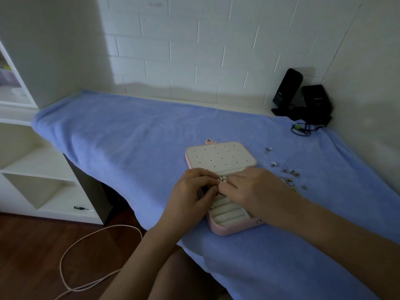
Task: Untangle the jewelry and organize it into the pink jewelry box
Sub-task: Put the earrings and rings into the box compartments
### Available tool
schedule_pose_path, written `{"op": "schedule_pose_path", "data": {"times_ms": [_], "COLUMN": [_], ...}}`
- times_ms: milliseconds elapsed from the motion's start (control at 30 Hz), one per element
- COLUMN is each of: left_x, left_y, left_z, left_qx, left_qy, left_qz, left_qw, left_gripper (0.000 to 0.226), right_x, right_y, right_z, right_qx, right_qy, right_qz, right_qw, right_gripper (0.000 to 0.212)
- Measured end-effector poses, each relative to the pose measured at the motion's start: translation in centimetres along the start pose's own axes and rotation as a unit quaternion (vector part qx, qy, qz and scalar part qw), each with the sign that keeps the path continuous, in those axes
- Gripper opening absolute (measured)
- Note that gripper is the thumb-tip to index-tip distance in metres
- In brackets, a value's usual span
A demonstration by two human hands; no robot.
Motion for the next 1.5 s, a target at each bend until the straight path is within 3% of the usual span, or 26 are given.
{"op": "schedule_pose_path", "data": {"times_ms": [367, 467, 600, 867, 1000, 1200, 1500], "left_x": [0.0, 0.0, 0.0, 0.1, 0.0, 0.1, 0.1], "left_y": [0.0, 0.0, -0.1, -0.1, 0.1, 0.3, 0.3], "left_z": [0.0, 0.0, -0.1, -0.2, -0.3, -0.6, -0.8], "left_qx": [0.003, 0.005, 0.007, 0.010, -0.004, -0.024, -0.036], "left_qy": [-0.007, -0.007, -0.005, 0.000, 0.012, 0.029, 0.033], "left_qz": [-0.012, -0.016, -0.016, -0.019, -0.012, -0.002, -0.005], "left_qw": [1.000, 1.000, 1.000, 1.000, 1.000, 0.999, 0.999], "left_gripper": [0.020, 0.020, 0.020, 0.015, 0.014, 0.018, 0.018], "right_x": [-1.1, -1.4, -2.2, -2.2, -1.9, -1.1, -1.0], "right_y": [2.0, 2.5, 1.5, 0.7, 0.6, 0.8, 1.2], "right_z": [-0.4, -0.1, 1.3, 2.5, 2.6, 2.6, 2.4], "right_qx": [0.077, 0.149, 0.361, 0.456, 0.431, 0.415, 0.424], "right_qy": [-0.056, -0.107, -0.242, -0.355, -0.367, -0.317, -0.289], "right_qz": [0.029, 0.052, 0.042, -0.050, -0.067, -0.095, -0.029], "right_qw": [0.995, 0.982, 0.900, 0.814, 0.822, 0.847, 0.858], "right_gripper": [0.022, 0.017, 0.010, 0.016, 0.014, 0.012, 0.010]}}
Point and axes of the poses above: each hand's wrist, its own x-axis towards the middle knuckle, its own y-axis out of the back of the hand, z = x × y, the point moved 6 cm from there along x, towards the middle knuckle, and after that the axes turned 6 degrees about y, right-handed, at the moved point
